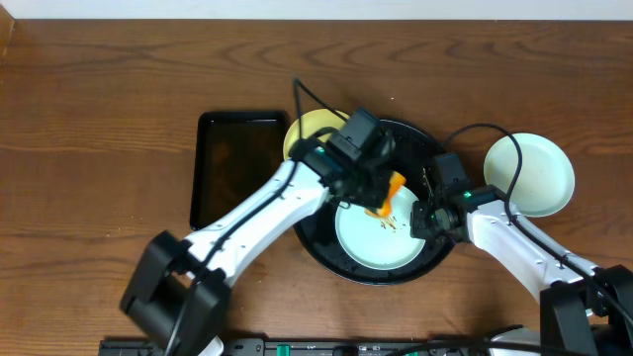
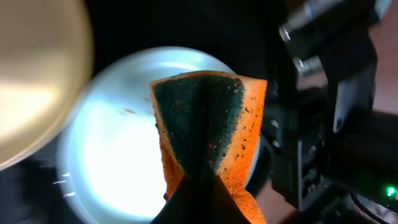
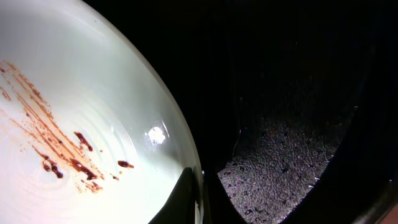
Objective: Clean dirty plates on tray and stack at the side
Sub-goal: 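Scrub the second pale green plate with the sponge in the left gripper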
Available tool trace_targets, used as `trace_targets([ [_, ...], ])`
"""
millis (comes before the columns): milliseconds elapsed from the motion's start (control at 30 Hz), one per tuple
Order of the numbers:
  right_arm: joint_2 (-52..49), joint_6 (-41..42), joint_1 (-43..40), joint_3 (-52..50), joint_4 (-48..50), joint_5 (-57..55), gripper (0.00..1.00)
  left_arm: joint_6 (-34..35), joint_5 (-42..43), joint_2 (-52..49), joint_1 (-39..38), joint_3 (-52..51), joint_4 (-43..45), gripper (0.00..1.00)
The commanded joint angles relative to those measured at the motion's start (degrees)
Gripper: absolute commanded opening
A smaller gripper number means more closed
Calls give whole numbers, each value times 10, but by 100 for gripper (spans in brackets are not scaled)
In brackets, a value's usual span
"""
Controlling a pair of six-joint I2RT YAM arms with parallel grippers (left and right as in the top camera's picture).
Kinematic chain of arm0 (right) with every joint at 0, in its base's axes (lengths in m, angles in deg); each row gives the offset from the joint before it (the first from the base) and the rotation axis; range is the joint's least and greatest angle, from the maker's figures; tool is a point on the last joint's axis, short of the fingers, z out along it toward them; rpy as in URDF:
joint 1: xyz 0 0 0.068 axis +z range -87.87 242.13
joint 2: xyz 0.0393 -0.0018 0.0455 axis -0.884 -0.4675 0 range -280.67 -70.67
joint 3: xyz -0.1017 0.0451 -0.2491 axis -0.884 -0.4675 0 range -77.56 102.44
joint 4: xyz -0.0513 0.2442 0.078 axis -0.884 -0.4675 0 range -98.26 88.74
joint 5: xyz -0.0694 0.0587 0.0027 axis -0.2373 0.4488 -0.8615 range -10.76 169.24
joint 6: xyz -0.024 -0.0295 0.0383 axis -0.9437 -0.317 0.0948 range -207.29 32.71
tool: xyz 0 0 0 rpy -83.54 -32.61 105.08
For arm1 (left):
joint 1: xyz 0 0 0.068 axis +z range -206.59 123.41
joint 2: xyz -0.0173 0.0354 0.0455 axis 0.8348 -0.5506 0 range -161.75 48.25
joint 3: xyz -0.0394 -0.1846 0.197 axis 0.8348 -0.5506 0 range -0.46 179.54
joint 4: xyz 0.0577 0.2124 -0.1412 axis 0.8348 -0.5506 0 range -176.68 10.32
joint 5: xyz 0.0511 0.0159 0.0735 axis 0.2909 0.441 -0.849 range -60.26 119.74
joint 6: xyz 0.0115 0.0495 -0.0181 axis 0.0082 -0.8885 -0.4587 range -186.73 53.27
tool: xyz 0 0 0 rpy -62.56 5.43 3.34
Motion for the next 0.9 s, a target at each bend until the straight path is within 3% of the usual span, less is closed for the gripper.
trace_targets([
  [0, -9, -7, -10, -10, -9, -71, 1, 1, 87, -37, -7, -3, 16, 7],
  [333, -9, -7, -10, -10, -9, -71, 1, 8, 184, -104, -7, -4, 48, 7],
  [867, -9, -7, -10, -10, -9, -71, 1, 7, 194, -156, -7, -7, 59, 7],
])
